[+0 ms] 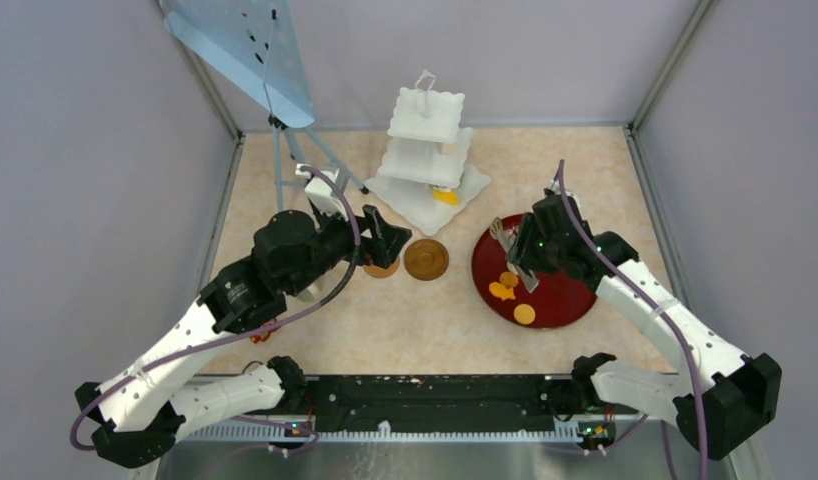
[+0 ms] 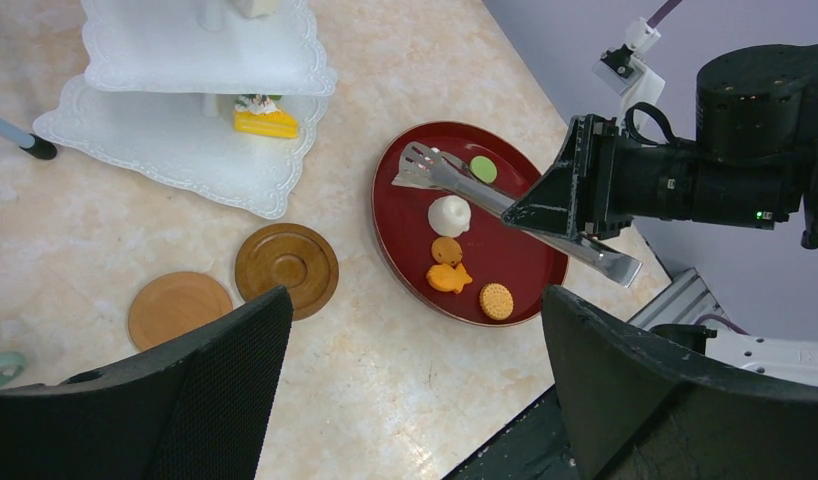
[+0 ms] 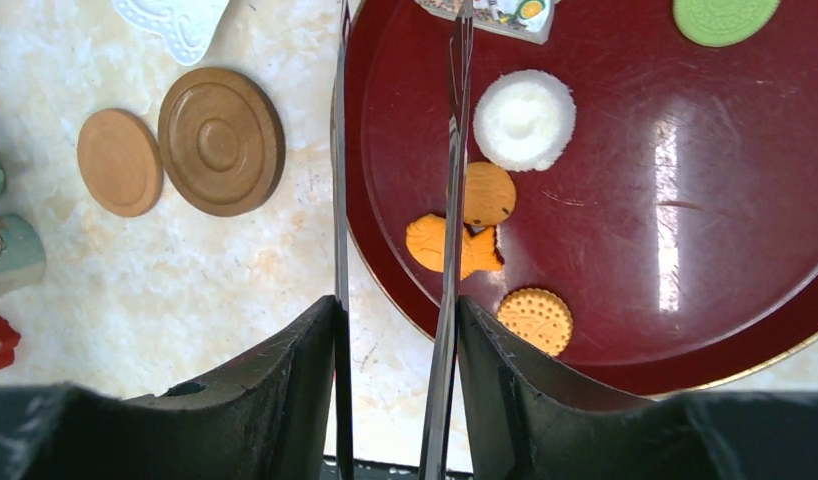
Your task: Serve the afternoon tea
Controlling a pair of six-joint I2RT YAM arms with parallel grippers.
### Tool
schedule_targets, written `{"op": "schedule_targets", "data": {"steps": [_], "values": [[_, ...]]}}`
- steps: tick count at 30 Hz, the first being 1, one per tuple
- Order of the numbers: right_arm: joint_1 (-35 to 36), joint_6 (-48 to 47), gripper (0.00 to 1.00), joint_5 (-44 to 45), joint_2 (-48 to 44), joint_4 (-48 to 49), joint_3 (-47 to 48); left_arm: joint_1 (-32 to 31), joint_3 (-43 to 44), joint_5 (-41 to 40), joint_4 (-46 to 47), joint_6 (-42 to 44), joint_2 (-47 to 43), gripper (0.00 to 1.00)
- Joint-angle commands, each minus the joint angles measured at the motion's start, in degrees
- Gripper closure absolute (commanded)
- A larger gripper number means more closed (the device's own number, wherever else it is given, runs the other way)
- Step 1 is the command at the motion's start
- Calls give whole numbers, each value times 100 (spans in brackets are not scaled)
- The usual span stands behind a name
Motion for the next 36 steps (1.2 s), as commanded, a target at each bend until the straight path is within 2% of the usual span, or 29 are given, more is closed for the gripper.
{"op": "schedule_targets", "data": {"steps": [1, 11, 16, 21, 26, 32, 36], "values": [[46, 37, 55, -253, 154, 725, -115, 14, -26, 7, 190, -39, -93, 1], [41, 350, 63, -30, 390, 1333, -155, 14, -21, -35, 177, -40, -103, 1], [41, 449, 70, 175, 723, 1221, -79, 14, 16, -16, 147, -16, -80, 1], [41, 558, 71, 144, 727, 1216, -378, 14, -4, -97, 101, -37, -153, 1], [67, 440, 72, 247, 495, 677, -474, 14, -47, -99, 73, -49, -183, 1], [74, 223, 71, 900, -51, -365, -480, 14, -39, -18, 121, -14, -152, 1], [67, 87, 69, 731, -447, -873, -362, 14, -62, 23, 162, -14, -134, 1]]}}
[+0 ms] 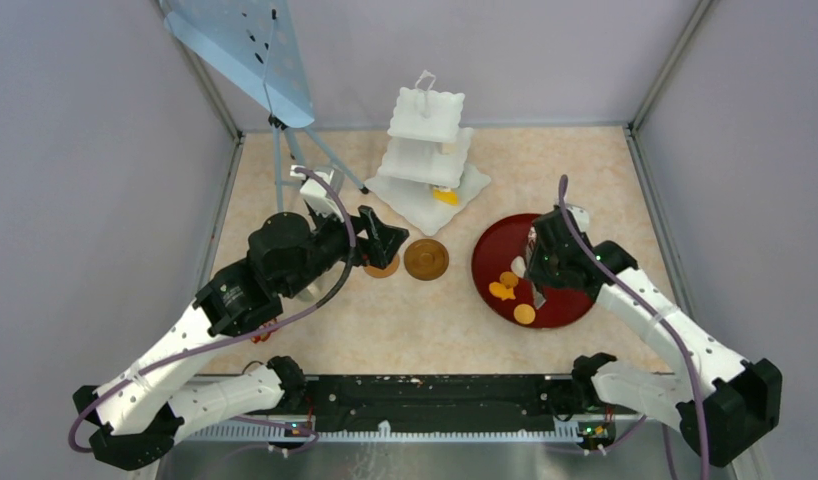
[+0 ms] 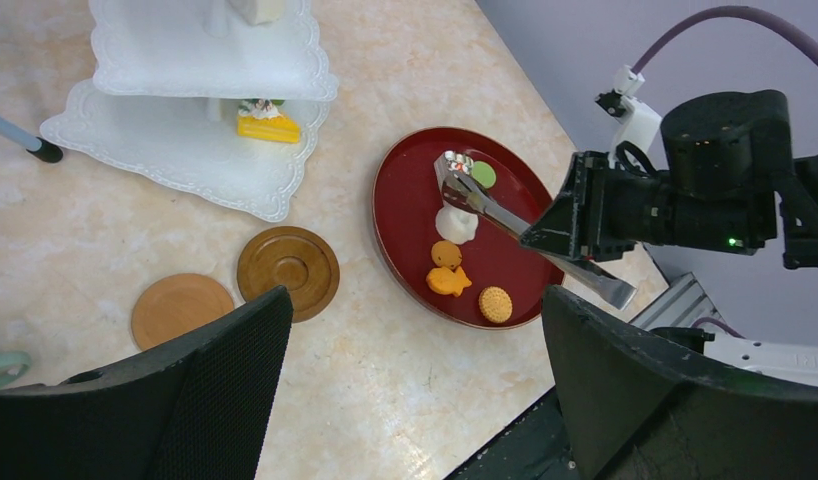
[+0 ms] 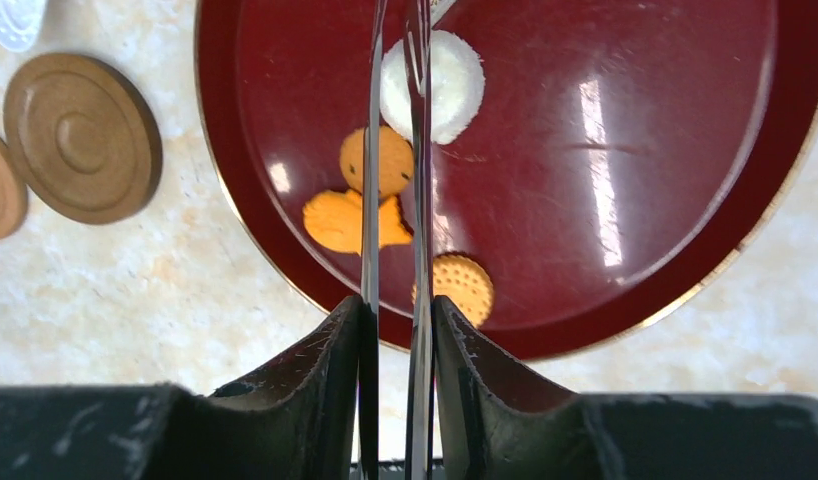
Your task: Serve the afternoon tea
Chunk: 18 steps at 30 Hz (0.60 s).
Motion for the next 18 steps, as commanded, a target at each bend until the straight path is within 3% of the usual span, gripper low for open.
{"op": "schedule_targets", "data": {"steps": [1, 8, 18], "values": [[43, -217, 68, 91, -523, -783, 204, 12, -59, 80, 197, -19, -11, 1], [46, -335, 52, 656, -791, -1118, 474, 14, -130, 215, 318, -81, 68, 1], [43, -1125, 49, 899, 213, -309, 515, 14, -37, 134, 239, -38, 119, 1]]}}
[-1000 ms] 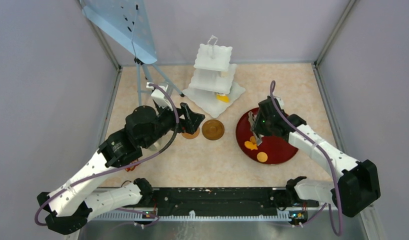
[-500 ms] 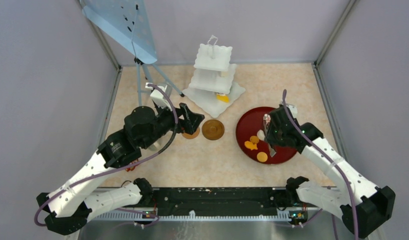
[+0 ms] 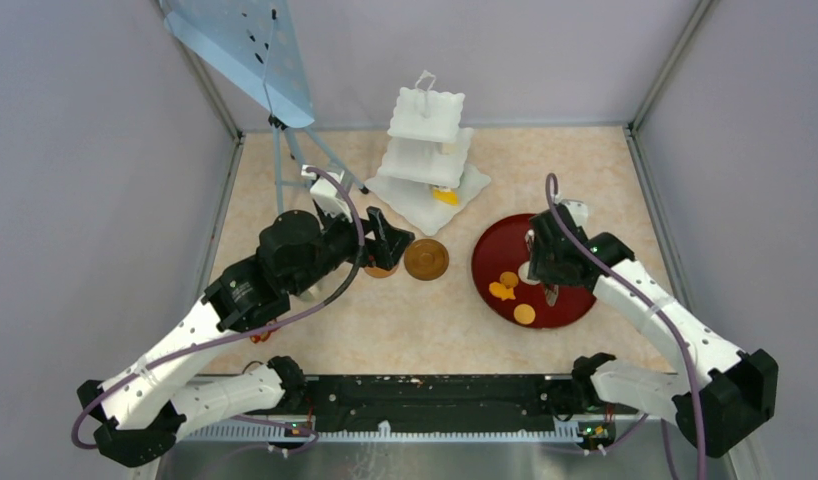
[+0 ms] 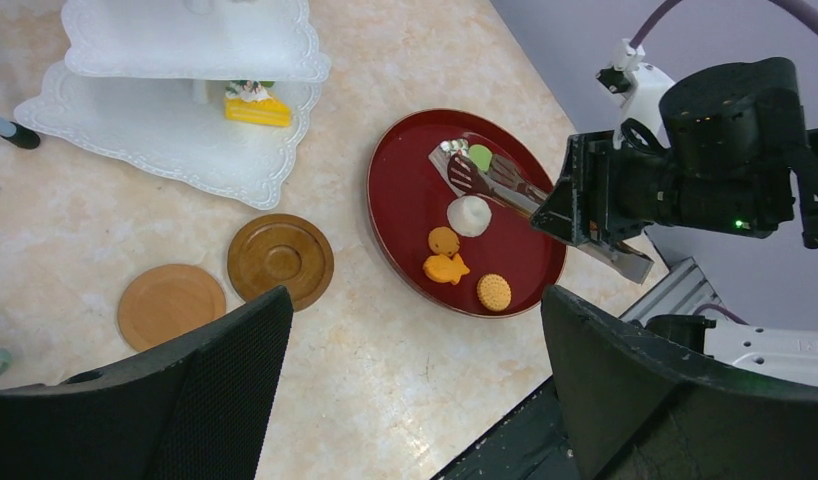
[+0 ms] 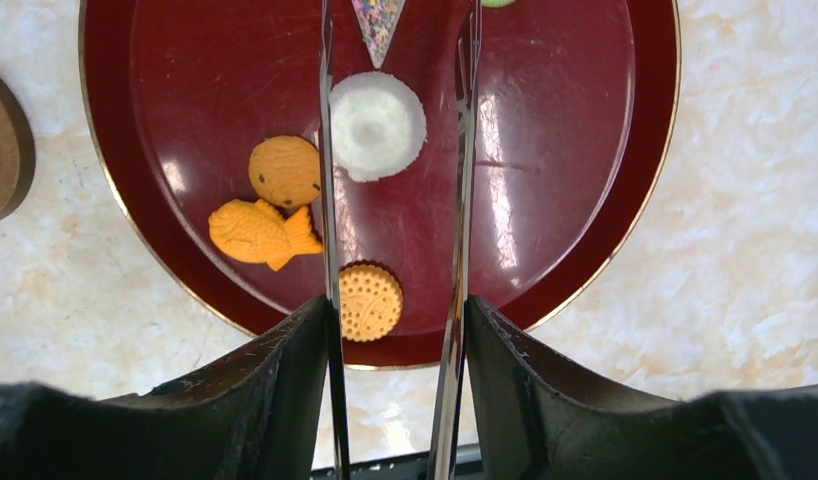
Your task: Serve the afternoon tea
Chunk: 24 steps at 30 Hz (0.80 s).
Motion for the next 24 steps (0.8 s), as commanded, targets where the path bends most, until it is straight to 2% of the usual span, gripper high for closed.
{"op": "schedule_targets", "data": {"steps": [1, 3, 8, 16, 24], "values": [[48, -464, 50, 223, 281, 619, 177, 14, 31, -22, 201, -2, -39, 1], [43, -499, 50, 252, 417, 833, 124, 14, 25, -20, 198, -4, -31, 1], [43, -483, 61, 398, 674, 1130, -11, 14, 95, -89, 135, 45, -12, 1], [63, -725, 77, 486, 532, 1029, 94, 14, 128, -179, 104, 41, -43, 1], [169, -1387, 82, 49, -118, 704, 704, 14, 177, -248, 122, 42, -49, 1]]}}
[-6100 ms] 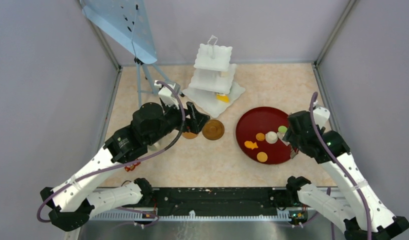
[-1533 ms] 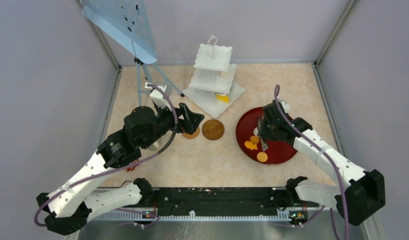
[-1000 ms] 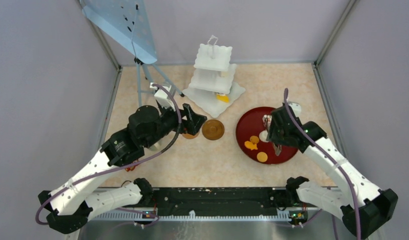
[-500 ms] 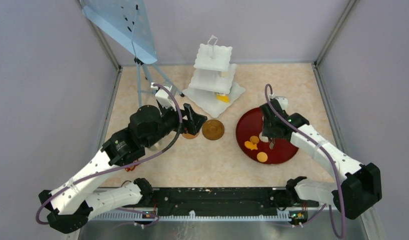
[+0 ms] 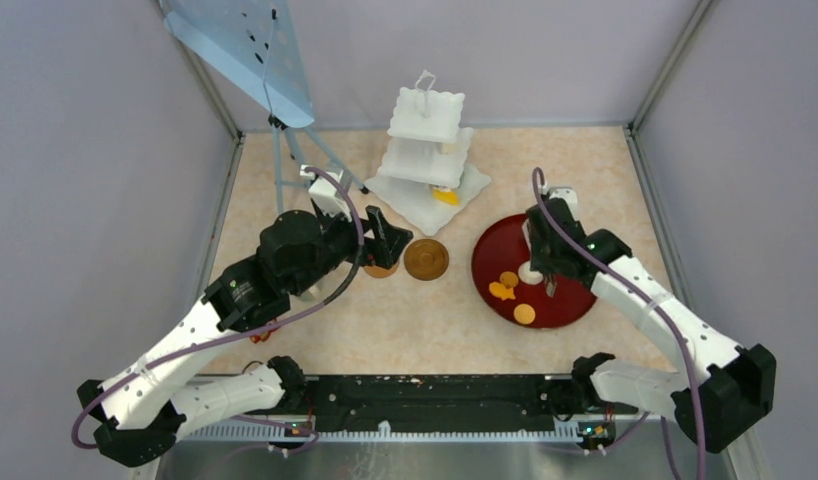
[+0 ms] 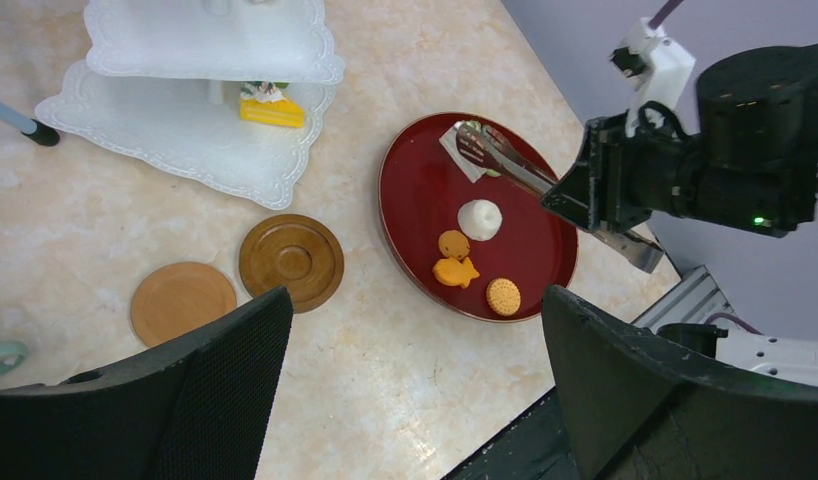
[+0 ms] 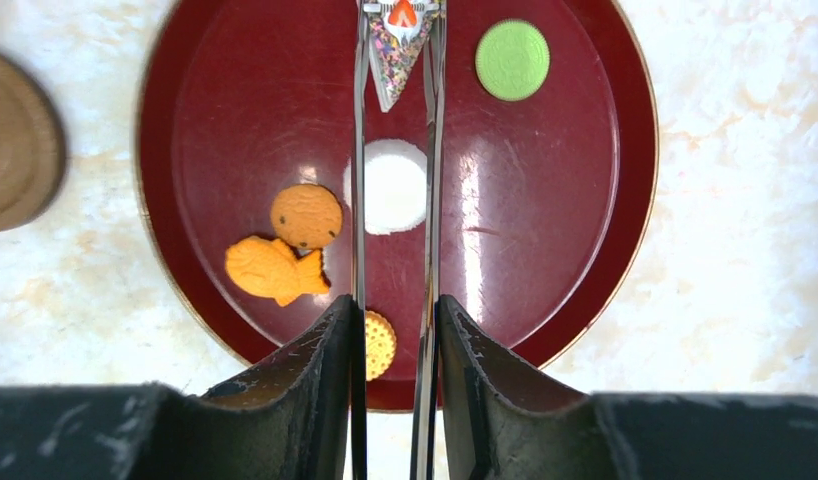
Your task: Serve the afternoon tea
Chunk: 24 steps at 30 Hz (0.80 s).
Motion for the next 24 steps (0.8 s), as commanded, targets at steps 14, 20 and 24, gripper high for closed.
{"op": "schedule_targets", "data": {"steps": [14, 20, 24], "values": [[904, -951, 82, -1907, 626, 1172, 2521, 14, 371, -463, -17, 2, -169, 1], [1223, -986, 82, -1624, 1675, 1370, 3380, 14, 386, -639, -151, -7, -258, 1], [1268, -996, 81, -1374, 2198, 1579, 3687, 14, 413, -708, -192, 21, -284, 1]]}}
